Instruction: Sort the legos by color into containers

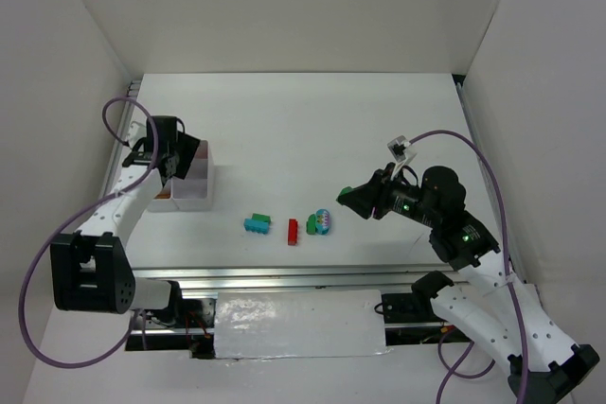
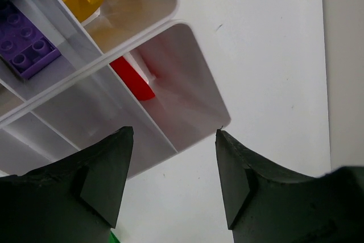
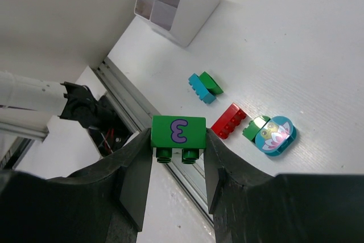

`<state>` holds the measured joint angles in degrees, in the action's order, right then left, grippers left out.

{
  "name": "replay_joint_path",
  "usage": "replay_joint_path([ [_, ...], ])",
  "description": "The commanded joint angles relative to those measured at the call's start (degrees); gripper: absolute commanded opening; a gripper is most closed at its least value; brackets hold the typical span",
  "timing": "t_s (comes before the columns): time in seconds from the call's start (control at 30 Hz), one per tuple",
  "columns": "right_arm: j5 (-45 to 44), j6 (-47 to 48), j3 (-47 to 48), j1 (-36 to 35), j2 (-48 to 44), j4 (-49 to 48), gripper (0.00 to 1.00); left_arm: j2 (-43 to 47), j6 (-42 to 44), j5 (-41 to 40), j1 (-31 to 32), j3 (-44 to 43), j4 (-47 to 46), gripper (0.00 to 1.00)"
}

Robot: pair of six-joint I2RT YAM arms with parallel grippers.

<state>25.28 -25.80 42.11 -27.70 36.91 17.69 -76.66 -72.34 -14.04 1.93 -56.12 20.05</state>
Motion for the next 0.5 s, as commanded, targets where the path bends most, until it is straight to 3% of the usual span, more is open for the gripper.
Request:
replay_joint_path([
  [0.0, 0.7, 0.9, 1.2, 0.3, -0.5, -1.0, 0.0, 0.1, 1.1, 2.5, -0.6, -0.6, -2.1, 0.72],
  [0.17, 1.0, -1.0, 1.0, 0.3, 0.5, -2.3, 0.0, 7.9, 11.3, 11.0, -0.2, 2.6, -8.3, 0.85],
  [0.3, 1.3, -3.2, 0.1, 0.4, -0.3, -5.6, 0.0, 16.1, 21.4, 30.2, 1.0, 8.1, -23.3, 0.81],
  [0.33, 1.9, -3.9, 0.0, 0.4, -0.4, -6.3, 0.0, 17.2, 24.1, 38.4, 1.2, 8.7, -24.9, 0.81],
  [0.47, 11.5, -6.1, -0.4, 0.4, 0.4, -13.2, 0.0, 22.2, 27.5, 56.7, 5.5, 10.8, -31.9, 0.82],
])
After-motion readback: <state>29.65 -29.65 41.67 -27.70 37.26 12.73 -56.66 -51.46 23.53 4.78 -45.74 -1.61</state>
